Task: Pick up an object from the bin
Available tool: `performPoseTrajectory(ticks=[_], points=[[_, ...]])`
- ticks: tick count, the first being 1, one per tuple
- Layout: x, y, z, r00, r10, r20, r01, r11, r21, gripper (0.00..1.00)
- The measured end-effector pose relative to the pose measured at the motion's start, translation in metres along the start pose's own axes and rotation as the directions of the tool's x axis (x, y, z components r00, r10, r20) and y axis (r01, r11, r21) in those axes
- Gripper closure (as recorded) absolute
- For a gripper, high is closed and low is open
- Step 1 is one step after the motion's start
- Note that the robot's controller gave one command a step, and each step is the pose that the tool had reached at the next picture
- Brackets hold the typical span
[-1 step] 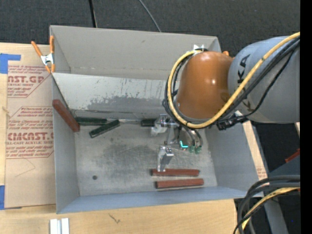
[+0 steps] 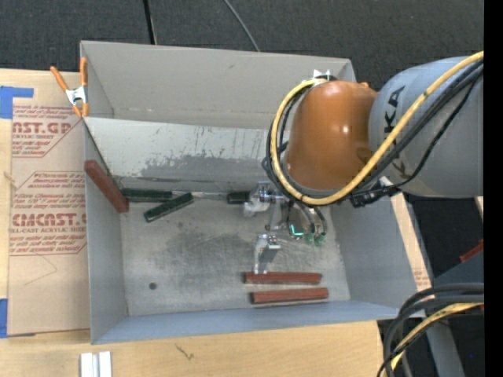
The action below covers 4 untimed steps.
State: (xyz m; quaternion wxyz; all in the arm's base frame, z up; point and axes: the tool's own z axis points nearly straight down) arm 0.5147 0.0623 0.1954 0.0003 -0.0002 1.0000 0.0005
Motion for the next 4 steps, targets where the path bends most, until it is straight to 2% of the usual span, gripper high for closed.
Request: performPoseTrajectory(ticks=[1, 2, 3, 4], points=[[0.008, -0.019, 0.032, 0.997, -0.075, 0.006, 0.075, 0.997, 0.0, 0.0], [0.01, -0.051, 0.116, 0.984, -0.179, 0.006, 0.179, 0.984, 0.001, 1.0], [0.01, -0.051, 0.116, 0.984, -0.179, 0.006, 0.179, 0.984, 0.001, 1.0], [0.018, -0.043, -0.018, 0.986, -0.169, 0.001, 0.169, 0.986, 0.001, 1.0]])
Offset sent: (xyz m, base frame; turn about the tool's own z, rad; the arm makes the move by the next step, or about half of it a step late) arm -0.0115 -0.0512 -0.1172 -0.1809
